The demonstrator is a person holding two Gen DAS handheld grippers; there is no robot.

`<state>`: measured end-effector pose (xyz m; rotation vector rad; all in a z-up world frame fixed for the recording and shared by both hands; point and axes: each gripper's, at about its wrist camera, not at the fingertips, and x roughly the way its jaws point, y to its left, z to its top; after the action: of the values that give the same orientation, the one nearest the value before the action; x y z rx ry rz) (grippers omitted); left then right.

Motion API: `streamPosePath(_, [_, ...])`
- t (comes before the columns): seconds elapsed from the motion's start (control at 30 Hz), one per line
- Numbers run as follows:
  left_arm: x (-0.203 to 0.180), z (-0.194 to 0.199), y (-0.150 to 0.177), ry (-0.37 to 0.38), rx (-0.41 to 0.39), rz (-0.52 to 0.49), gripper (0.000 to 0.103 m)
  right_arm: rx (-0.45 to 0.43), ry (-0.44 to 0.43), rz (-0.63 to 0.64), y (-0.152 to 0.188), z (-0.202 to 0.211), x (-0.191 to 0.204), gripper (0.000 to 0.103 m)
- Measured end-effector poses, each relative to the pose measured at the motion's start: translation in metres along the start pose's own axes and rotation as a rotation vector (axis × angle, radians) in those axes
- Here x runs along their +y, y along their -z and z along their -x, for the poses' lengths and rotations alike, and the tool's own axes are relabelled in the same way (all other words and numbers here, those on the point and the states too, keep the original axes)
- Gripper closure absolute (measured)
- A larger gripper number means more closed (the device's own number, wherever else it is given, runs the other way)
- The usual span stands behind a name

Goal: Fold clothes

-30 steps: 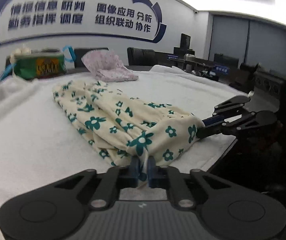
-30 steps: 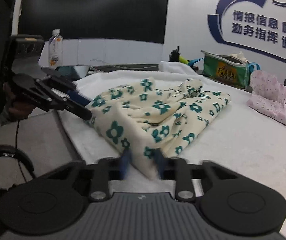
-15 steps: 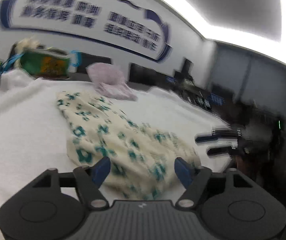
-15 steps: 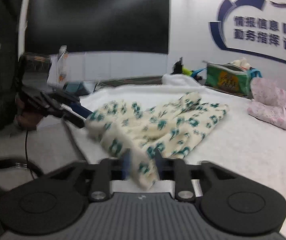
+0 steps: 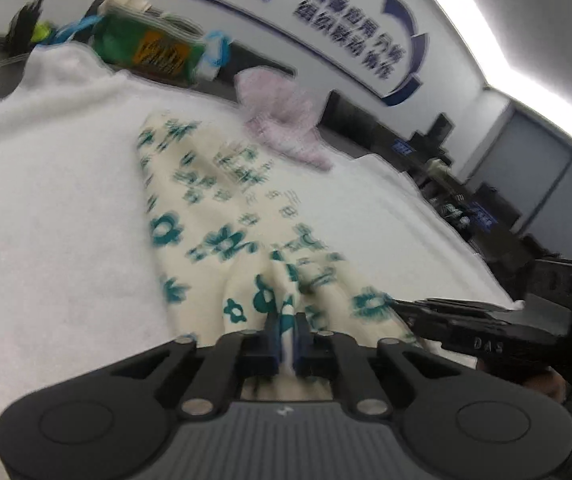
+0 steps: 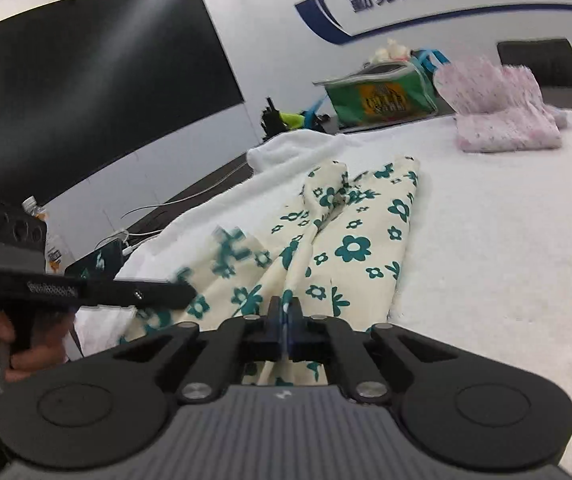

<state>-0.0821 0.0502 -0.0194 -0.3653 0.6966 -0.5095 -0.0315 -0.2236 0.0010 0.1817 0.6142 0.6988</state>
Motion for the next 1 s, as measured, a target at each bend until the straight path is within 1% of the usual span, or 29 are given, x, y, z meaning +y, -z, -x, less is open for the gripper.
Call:
streamPosePath(0.07, [0.001, 0.005, 0.002, 0.034, -0.02, -0.03, 0.084, 0.04, 0.054, 0.075, 0.004, -0.007, 0.005, 0.094])
streamPosePath(0.1, [0.0, 0.008, 0.003, 0.036, -0.026, -0.053, 0.07, 0.06, 0.082, 0.115, 0.005, -0.011, 0.008, 0.088])
streamPosePath(0.13, [-0.002, 0.01, 0.003, 0.034, -0.035, -0.072, 0.056, 0.039, 0.078, 0.17, 0.006, -0.004, 0.011, 0.075])
streamPosePath(0.17, [-0.004, 0.012, 0.004, 0.034, -0.041, -0.088, 0.051, 0.013, 0.071, 0.227, 0.006, 0.005, 0.015, 0.066])
streamPosePath(0.2, [-0.005, 0.014, 0.003, 0.037, -0.043, -0.104, 0.046, -0.027, 0.064, 0.301, 0.004, 0.016, 0.019, 0.048])
streamPosePath(0.23, [-0.006, 0.017, 0.001, 0.041, -0.047, -0.121, 0.045, -0.066, 0.059, 0.371, 0.003, 0.025, 0.022, 0.039])
streamPosePath(0.27, [-0.008, 0.019, 0.0, 0.044, -0.054, -0.14, 0.044, -0.103, 0.044, 0.44, 0.004, 0.036, 0.027, 0.037])
streamPosePath(0.3, [-0.01, 0.025, -0.001, 0.058, -0.069, -0.165, 0.04, -0.119, -0.011, 0.511, 0.005, 0.044, 0.033, 0.034])
streamPosePath(0.33, [-0.011, 0.032, -0.001, 0.088, -0.09, -0.198, 0.037, -0.132, -0.072, 0.583, 0.006, 0.051, 0.04, 0.029])
streamPosePath(0.37, [-0.013, 0.039, 0.0, 0.118, -0.111, -0.231, 0.034, -0.127, -0.138, 0.657, 0.009, 0.056, 0.046, 0.027])
streamPosePath(0.4, [-0.014, 0.045, 0.0, 0.149, -0.127, -0.265, 0.025, -0.113, -0.187, 0.735, 0.015, 0.055, 0.053, 0.027])
streamPosePath(0.43, [-0.016, 0.051, 0.003, 0.177, -0.139, -0.305, 0.018, -0.098, -0.233, 0.814, 0.02, 0.053, 0.059, 0.027])
streamPosePath(0.47, [-0.018, 0.054, 0.006, 0.197, -0.144, -0.349, 0.017, -0.074, -0.247, 0.881, 0.026, 0.047, 0.063, 0.027])
streamPosePath(0.5, [-0.02, 0.056, 0.009, 0.209, -0.142, -0.391, 0.016, -0.035, -0.241, 0.933, 0.03, 0.037, 0.066, 0.027])
streamPosePath(0.53, [-0.022, 0.055, 0.012, 0.21, -0.132, -0.422, 0.016, 0.006, -0.236, 0.964, 0.032, 0.026, 0.066, 0.027])
streamPosePath(0.57, [-0.023, 0.052, 0.014, 0.2, -0.113, -0.441, 0.016, 0.036, -0.24, 0.966, 0.031, 0.017, 0.064, 0.029])
streamPosePath(0.6, [-0.024, 0.049, 0.016, 0.191, -0.092, -0.458, 0.016, 0.064, -0.246, 0.964, 0.03, 0.008, 0.062, 0.038])
streamPosePath(0.63, [-0.026, 0.045, 0.018, 0.185, -0.069, -0.473, 0.016, 0.092, -0.251, 0.962, 0.029, -0.001, 0.059, 0.045])
streamPosePath(0.67, [-0.027, 0.041, 0.019, 0.182, -0.05, -0.492, 0.016, 0.119, -0.276, 0.934, 0.025, -0.007, 0.055, 0.055])
streamPosePath(0.73, [-0.033, 0.035, 0.021, 0.164, -0.033, -0.541, 0.016, 0.167, -0.331, 0.859, 0.014, -0.017, 0.044, 0.061])
streamPosePath(0.83, [-0.042, 0.026, 0.024, 0.115, -0.025, -0.632, 0.016, 0.21, -0.401, 0.749, -0.002, -0.025, 0.029, 0.065])
streamPosePath(0.97, [-0.051, 0.011, 0.032, 0.027, -0.033, -0.798, 0.016, 0.262, -0.502, 0.592, -0.023, -0.036, 0.006, 0.065])
streamPosePath(1.0, [-0.052, 0.008, 0.034, 0.012, -0.03, -0.827, 0.017, 0.273, -0.527, 0.554, -0.026, -0.037, 0.0, 0.065])
